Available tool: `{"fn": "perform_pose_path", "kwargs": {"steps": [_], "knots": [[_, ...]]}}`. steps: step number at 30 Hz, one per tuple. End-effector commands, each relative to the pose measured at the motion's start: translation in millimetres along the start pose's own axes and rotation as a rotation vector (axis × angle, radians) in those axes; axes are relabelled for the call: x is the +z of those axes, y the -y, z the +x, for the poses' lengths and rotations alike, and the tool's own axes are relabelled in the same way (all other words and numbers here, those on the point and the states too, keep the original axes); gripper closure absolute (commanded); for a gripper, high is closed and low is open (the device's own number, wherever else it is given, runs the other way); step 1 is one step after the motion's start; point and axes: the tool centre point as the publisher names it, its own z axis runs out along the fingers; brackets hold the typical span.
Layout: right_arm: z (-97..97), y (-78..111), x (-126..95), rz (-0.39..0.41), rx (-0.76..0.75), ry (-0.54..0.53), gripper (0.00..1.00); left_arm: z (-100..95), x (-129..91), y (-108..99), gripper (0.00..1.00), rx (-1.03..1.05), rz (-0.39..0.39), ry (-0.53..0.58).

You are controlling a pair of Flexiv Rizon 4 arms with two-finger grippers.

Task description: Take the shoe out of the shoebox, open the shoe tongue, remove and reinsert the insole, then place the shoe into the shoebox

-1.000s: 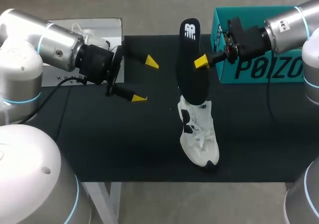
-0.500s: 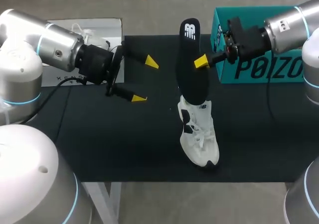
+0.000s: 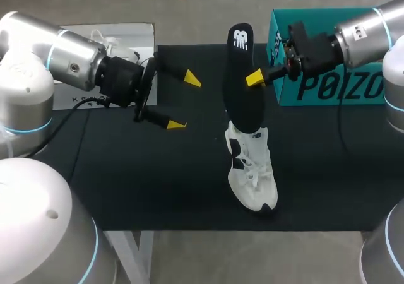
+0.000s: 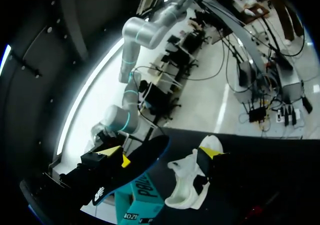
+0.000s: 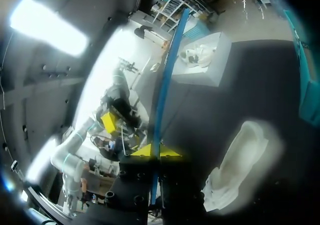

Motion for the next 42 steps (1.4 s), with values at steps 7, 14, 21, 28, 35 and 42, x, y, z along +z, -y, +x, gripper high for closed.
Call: {"fn": "perform_pose_path", "kwargs": {"steps": [7,14,21,28,35,42], "knots": [[-0.4,-0.4,1,0.000,0.001,0.001,1.00,11.1,-20,-2,0.00,-0.225,-0.123,-0.176],[-0.4,-0.4,1,0.000,0.001,0.001,1.00,22.3,-30,8,0.00,-0.355,-0.216,-0.259],[-0.4,-0.4,1,0.000,0.001,0.001,1.00,48.4,-40,22,0.00,-0.445,-0.270,-0.272],[-0.4,-0.4,1,0.000,0.001,0.001,1.00,76.1,-63,28,0.00,-0.516,-0.315,-0.265],[-0.4,-0.4,1,0.000,0.001,0.001,1.00,86.6,-90,38,0.00,-0.613,-0.370,-0.308],[-0.4,-0.4,1,0.000,0.001,0.001,1.00,100.4,-110,44,0.00,-0.684,-0.386,-0.317]]}}
